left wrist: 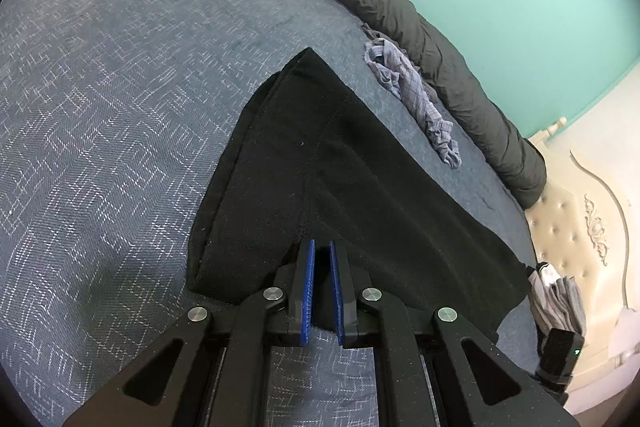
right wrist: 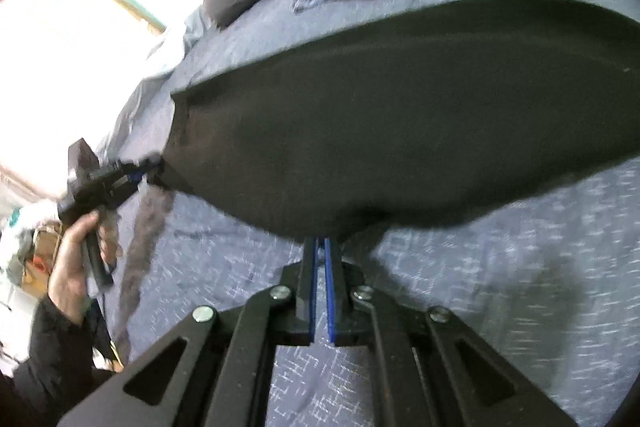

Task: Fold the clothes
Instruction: 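Lower the sweater edge with the right tool toward the left tool, then open the right tool and lay the sweater edge down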

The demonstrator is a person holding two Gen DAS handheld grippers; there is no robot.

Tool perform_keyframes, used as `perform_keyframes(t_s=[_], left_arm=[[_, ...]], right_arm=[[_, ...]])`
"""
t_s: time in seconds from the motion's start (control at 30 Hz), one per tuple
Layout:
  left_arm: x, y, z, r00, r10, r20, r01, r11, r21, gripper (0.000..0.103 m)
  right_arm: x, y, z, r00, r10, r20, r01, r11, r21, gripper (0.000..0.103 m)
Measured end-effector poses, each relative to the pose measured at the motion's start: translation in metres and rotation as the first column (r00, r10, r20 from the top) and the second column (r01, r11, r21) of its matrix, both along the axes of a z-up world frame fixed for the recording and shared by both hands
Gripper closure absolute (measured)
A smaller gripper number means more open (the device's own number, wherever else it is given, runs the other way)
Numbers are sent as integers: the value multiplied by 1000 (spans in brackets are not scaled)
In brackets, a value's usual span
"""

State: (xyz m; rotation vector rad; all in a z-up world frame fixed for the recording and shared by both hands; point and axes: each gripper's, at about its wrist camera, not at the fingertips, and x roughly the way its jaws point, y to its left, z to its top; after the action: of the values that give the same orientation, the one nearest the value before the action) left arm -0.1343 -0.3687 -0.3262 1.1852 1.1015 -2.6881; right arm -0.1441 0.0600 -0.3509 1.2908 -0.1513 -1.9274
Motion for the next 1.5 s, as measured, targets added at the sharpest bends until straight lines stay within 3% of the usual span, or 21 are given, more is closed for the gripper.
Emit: perform_keyframes(t_s=[0.17,0.47,0.57,0.7,0.87,0.93,1.0,1.13,1.27,1.5], left_arm=[[0,1,0,1000,1,1,-1,1000,-1,95],[-2,2,0,1000,3,8,-3,1000,-5,95],[-3,3,0,1000,1,8,-1,1000,-6,95],[-1,2,0,1000,4,7,-4,1000,-1,95],[1,5,9,1000,15,-2,-15,1000,-21,94],[3,7,15,1000,21,-13,-21,999,-30,87],[4,9,21,999,25,-30,-26,999,-31,81],[4,17,32,999,14,-48,-16,999,-44,81],[-2,29,28,1000,-5,-26,4,998,-55,77],[-13,50,21,1000,-9,1,9,997,-79,75]], right_arm=[[-18,2,19,997,-34,-64,34,999,-1,100],[-21,-26,-35,1000,8,-21,-5,990,139,100],[-15,-15,-37,1000,-4,-5,4,993,120,100],[-22,-7,-20,998,-22,-51,27,994,102,100],[-57,40,-5,984,-163,-73,167,985,51,98],[-75,68,-1,970,-234,-71,238,970,49,89],[-95,107,4,948,-308,-79,311,949,40,72],[-132,184,14,881,-463,-102,470,881,57,68],[-166,258,15,794,-600,-103,607,793,58,53],[-203,322,12,722,-683,-110,690,723,37,45]])
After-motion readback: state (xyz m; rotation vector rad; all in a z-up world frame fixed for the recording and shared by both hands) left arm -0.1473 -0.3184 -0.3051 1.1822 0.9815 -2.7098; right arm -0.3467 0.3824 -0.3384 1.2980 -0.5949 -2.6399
